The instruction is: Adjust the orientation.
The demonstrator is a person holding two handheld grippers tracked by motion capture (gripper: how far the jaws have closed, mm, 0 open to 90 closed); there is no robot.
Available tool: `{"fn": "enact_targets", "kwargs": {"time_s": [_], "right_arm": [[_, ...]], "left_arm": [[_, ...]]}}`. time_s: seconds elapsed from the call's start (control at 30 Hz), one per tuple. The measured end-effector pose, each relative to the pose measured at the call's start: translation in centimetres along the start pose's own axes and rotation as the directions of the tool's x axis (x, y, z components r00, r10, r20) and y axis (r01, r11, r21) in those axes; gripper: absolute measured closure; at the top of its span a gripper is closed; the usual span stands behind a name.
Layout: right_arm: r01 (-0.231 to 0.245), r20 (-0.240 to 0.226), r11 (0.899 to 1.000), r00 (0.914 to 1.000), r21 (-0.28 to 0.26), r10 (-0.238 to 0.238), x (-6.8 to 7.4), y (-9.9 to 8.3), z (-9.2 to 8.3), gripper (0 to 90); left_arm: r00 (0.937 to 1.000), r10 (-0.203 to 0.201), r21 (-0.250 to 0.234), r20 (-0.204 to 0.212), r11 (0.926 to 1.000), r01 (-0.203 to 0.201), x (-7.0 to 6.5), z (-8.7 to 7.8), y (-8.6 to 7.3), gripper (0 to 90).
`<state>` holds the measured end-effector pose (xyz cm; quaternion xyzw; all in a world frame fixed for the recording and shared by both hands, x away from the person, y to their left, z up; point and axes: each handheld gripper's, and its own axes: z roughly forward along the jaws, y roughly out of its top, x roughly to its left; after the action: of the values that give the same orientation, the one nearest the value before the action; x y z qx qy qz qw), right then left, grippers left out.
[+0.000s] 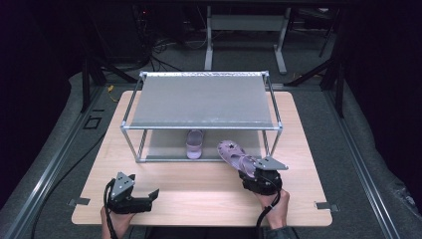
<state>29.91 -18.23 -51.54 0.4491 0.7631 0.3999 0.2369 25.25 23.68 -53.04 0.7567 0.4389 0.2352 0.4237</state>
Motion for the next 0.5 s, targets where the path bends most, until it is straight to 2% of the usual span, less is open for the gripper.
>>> {"fn": "enact_targets", "kwargs": {"time_s": [0.23,0.5], "right_arm": [[-0.009,0.034,1.000,0.9994,0.017,0.008,0.3,0.9,1.8,36.9],[-0.030,0.048,0.999,0.9984,0.025,0.029,0.3,1.5,3.8,36.9]], "left_arm": [[0.9999,-0.012,-0.007,-0.005,0.9999,0.012,0.4,0.1,-0.5,0.0],[0.9999,-0.009,-0.007,-0.006,0.9999,0.009,0.3,0.2,-0.6,0.0]]}}
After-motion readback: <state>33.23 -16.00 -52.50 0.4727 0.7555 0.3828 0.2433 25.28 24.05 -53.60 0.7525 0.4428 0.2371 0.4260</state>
